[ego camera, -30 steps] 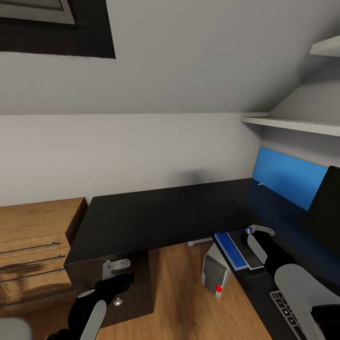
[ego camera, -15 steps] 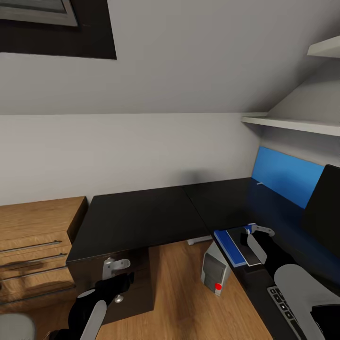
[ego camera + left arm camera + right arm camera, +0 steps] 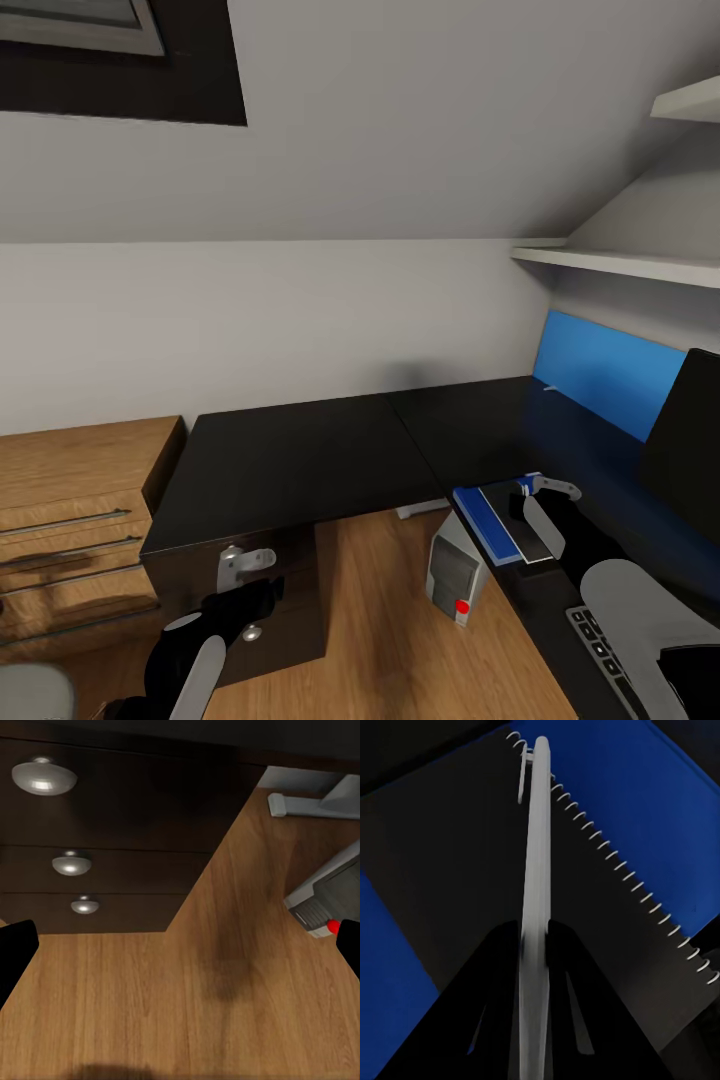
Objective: In the bedroom, organize the workspace by keeping the computer under the desk, ensuring the monitor is on the desk, placing the keyboard on the desk next to the monitor, placing the mouse on the desk next to the keyboard, moving the folder from the swivel chair onto the desk next to the mouse, stacking the notebook on top of the folder with the pen on top of the notebook, and positioning the swivel chair next to the desk.
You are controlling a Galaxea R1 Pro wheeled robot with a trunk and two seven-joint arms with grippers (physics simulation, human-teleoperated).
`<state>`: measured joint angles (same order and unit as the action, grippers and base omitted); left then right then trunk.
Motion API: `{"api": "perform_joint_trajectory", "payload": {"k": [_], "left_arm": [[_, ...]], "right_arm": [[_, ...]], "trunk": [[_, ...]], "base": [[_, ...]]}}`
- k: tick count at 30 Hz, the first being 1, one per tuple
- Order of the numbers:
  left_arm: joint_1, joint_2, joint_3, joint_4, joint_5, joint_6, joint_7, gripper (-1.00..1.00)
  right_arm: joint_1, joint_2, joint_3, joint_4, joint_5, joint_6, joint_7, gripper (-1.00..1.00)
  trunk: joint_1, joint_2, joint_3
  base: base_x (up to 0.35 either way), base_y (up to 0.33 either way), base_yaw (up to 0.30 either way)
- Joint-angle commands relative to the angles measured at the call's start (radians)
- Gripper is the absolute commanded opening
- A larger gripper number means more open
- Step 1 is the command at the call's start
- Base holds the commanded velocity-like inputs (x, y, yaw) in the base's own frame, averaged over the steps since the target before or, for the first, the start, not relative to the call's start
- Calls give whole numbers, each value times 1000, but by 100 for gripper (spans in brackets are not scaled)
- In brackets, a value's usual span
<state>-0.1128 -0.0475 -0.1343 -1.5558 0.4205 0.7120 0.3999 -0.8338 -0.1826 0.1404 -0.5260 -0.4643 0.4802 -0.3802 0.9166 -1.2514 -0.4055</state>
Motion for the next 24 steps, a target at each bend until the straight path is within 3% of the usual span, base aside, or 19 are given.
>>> {"api": "perform_joint_trajectory", "payload": {"k": [1,24], "left_arm": [[-1,0,-1,-1,11,2,10,100],[-1,0,-1,-1,11,4,10,100]], "right_arm": [[-1,-1,8,-2,-11,3,-9,-100],[-1,-1,8,-3,-11,-10,-9,-100]], "trunk": [[0,-1,-1],[0,-1,-1]], "base": [[0,0,0],[59,0,0]]}}
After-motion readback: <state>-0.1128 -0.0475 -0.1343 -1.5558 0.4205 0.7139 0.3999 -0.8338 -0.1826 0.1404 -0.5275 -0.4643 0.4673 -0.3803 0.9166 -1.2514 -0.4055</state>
